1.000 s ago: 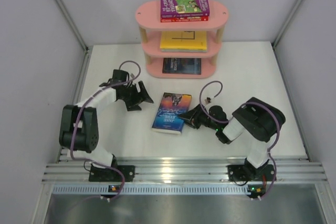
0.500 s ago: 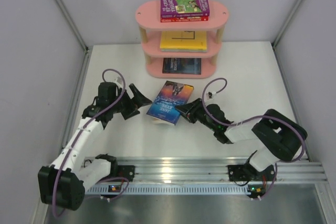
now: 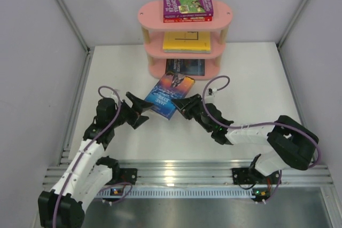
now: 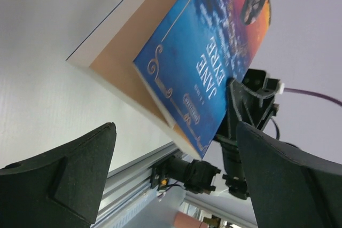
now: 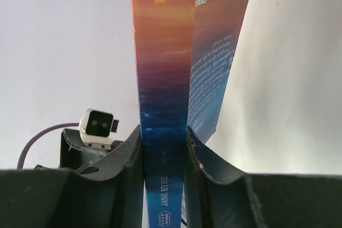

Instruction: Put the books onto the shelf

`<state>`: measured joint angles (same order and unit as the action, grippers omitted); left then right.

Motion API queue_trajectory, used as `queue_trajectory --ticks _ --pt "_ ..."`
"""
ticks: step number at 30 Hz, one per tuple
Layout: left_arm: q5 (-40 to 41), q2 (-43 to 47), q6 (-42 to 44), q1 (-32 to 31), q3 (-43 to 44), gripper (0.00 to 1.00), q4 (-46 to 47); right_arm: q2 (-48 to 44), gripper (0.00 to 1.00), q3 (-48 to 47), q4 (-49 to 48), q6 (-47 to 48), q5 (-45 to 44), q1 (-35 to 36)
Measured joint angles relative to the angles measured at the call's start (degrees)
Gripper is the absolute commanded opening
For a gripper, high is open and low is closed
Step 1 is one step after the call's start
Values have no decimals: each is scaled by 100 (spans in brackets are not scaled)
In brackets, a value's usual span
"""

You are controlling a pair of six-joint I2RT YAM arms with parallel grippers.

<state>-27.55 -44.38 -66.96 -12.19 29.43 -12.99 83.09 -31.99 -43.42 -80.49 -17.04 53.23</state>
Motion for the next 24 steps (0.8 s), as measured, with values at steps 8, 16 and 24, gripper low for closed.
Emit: queue_trajectory --ticks 8,16,24 --pt "15 136 -769 -24 -365 99 920 -109 0 -31 -11 90 -509 448" --pt "17 146 -966 -70 -474 99 953 -321 0 -42 -31 245 -968 592" --pt "83 59 -1038 -127 -538 99 1141 -321 0 -81 -122 229 -1095 629"
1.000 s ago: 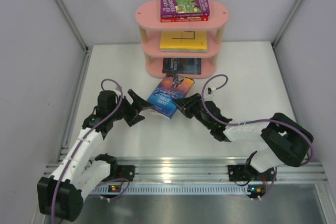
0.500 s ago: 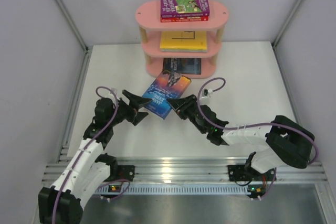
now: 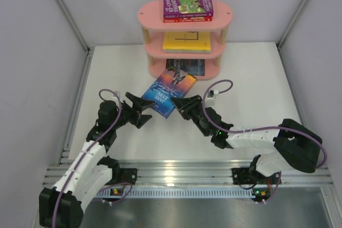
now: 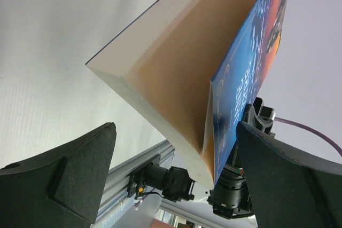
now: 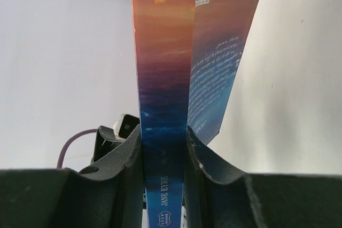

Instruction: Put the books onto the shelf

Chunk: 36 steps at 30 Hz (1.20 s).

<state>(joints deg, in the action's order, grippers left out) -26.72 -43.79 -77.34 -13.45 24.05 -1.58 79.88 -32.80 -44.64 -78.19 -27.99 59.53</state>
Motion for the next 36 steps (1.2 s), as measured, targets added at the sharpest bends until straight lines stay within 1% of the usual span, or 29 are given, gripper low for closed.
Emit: queue_trajectory --ticks 4,8,10,11,13,14,16,17,18,19,20,21,22,24,25,27,28,31,34,36 --pt "81 -76 -22 -4 -140 99 330 0 0 0 -31 -48 -66 50" --pt "74 -170 -160 -4 -490 97 883 0 0 0 -31 -74 -153 103" --pt "61 -190 -245 -4 -627 95 1145 0 0 0 -28 -133 -164 138" --pt "59 -190 -280 -4 -671 90 1300 0 0 4 -26 -184 -157 155" --pt "50 -214 -356 -4 -737 85 1687 0 0 31 -33 -306 -118 203" --pt "39 -223 -356 -4 -739 74 1805 -22 0 74 -31 -334 -120 234" --pt "39 -234 -341 -4 -739 58 1897 -166 0 203 79 -372 -162 243" --pt "2 -260 -319 -4 -739 43 1950 -306 3 264 216 -396 -186 243" --pt "-39 -286 -326 -9 -737 34 1963 -424 7 299 310 -396 -192 243" --pt "-83 -315 -313 -17 -737 28 1985 -586 14 326 446 -339 -192 243" --pt "-144 -345 -302 -33 -730 23 2065 -699 18 350 566 -293 -188 245" --pt "-186 -367 -284 -50 -721 13 2151 -787 21 367 669 -275 -181 249" --pt "-243 -398 -267 -57 -710 10 2194 -901 30 378 811 -260 -166 254" --pt "-352 -485 -219 -61 -695 4 2288 -1071 39 378 1051 -223 -118 258" --pt "-402 -546 -190 -59 -673 1 2337 -1167 49 378 1196 -157 -70 258" --pt "-507 -706 -111 -57 -597 0 2437 -1373 55 378 1534 -39 33 260" --pt "-586 -787 -72 -57 -564 0 2490 -1440 60 378 1694 2 79 260" --pt "-813 -1051 59 -50 -522 0 2710 -1613 65 393 2076 59 192 197" --pt "-1012 -1281 125 -39 -404 0 2852 -1803 66 459 2234 66 345 20" --pt "-1152 -1412 164 -28 -284 0 2986 -1917 65 538 2245 74 501 -184"
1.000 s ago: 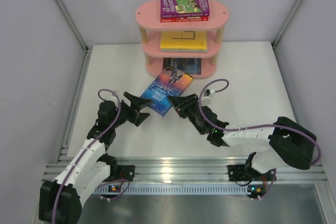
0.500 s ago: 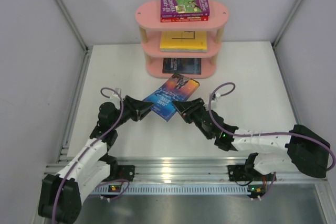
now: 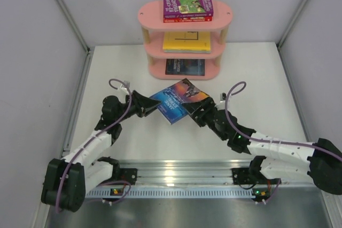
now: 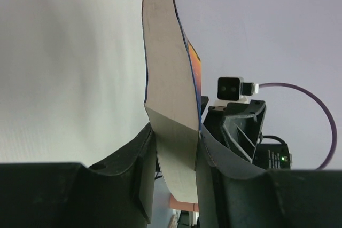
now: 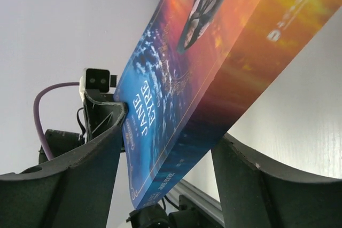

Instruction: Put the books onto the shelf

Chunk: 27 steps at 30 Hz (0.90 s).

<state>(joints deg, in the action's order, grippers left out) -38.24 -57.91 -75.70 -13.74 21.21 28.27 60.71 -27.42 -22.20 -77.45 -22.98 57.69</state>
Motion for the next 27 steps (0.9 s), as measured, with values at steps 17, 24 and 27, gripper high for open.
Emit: queue_trajectory --ticks 17,24,27 --pt "-409 -1694 1241 9 2212 42 -879 693 0 452 -2149 31 538 -1176" --pt "4 -2424 1530 83 2465 15 -1187 1847 0 166 -2651 -59 402 -1292" --pt "105 -2653 1521 131 2503 7 -1213 2166 0 44 -2721 -136 400 -1325"
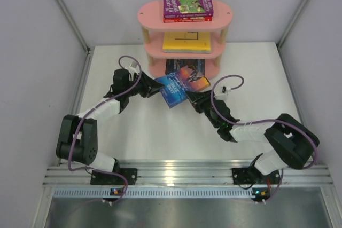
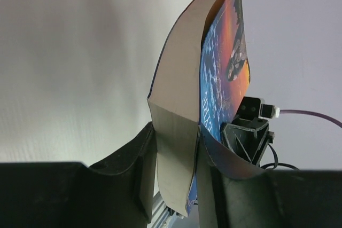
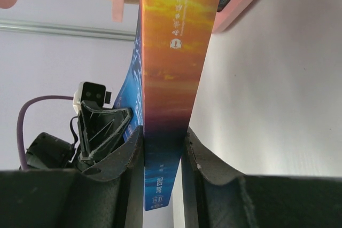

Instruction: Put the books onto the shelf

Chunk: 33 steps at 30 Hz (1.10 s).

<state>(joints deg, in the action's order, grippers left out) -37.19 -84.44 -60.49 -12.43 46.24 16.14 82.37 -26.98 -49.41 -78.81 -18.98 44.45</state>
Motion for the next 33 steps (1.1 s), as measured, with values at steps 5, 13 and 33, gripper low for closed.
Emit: queue_trajectory --ticks 5,13,33 --pt "133 -369 87 48 212 5 -111 509 0 -122 -236 -190 -28 -50" --pt "177 -1198 184 26 776 13 -79 1311 0 -186 -975 -396 28 -378" --pt "-164 -2643 -625 345 1690 40 1034 2688 0 -1484 -1443 -332 162 -990"
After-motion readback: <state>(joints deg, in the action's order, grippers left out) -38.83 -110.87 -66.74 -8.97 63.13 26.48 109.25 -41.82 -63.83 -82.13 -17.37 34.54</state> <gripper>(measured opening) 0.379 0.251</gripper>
